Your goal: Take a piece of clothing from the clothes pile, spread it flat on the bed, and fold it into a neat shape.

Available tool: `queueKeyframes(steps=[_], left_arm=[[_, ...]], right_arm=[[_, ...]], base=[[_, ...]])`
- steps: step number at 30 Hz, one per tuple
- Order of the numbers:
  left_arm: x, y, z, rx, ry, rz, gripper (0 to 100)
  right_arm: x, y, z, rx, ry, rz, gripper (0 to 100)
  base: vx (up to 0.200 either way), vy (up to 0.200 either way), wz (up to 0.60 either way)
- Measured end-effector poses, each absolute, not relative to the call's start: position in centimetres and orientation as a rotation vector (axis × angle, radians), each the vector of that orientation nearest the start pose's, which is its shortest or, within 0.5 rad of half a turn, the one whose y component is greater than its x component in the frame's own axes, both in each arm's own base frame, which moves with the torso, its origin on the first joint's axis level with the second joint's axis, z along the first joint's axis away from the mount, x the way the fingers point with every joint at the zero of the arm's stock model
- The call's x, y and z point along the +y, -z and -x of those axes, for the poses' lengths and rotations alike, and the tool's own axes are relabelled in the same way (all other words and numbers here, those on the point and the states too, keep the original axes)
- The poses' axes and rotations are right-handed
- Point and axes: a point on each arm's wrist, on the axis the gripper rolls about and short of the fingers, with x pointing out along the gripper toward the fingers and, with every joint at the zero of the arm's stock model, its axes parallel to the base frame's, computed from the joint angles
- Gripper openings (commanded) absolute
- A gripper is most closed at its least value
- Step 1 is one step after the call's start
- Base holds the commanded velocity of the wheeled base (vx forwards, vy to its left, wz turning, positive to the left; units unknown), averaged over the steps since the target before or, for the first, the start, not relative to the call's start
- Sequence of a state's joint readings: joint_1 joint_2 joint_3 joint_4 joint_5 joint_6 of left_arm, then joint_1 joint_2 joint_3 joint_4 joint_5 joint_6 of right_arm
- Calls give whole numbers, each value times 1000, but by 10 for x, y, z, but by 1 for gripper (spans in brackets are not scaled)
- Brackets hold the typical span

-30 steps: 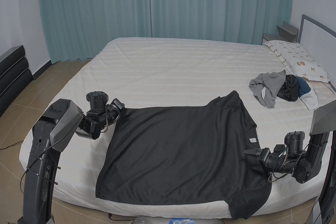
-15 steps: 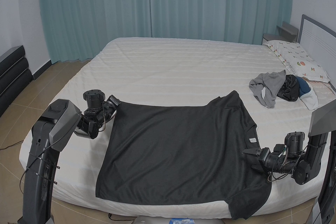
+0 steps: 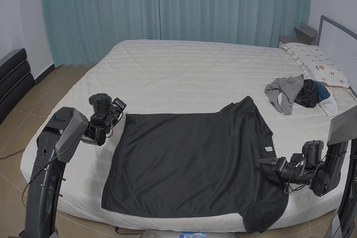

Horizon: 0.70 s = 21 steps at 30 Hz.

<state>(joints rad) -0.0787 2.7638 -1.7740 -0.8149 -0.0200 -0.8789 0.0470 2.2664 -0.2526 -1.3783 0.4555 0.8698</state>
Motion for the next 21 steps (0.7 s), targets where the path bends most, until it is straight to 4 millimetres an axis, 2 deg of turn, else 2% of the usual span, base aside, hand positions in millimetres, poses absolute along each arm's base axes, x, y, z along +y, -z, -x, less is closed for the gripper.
queueKeyframes(steps=[13,14,21], left_arm=[[-43,18,-536,223,6,876,0],[-43,18,-536,224,6,876,100],[-42,19,-530,242,-5,878,100]], right_arm=[[22,20,-266,806,-182,-952,100],[22,20,-266,807,-182,-953,100],[22,19,-265,806,-183,-954,100]], base=[[0,0,0],[0,0,0],[0,0,0]])
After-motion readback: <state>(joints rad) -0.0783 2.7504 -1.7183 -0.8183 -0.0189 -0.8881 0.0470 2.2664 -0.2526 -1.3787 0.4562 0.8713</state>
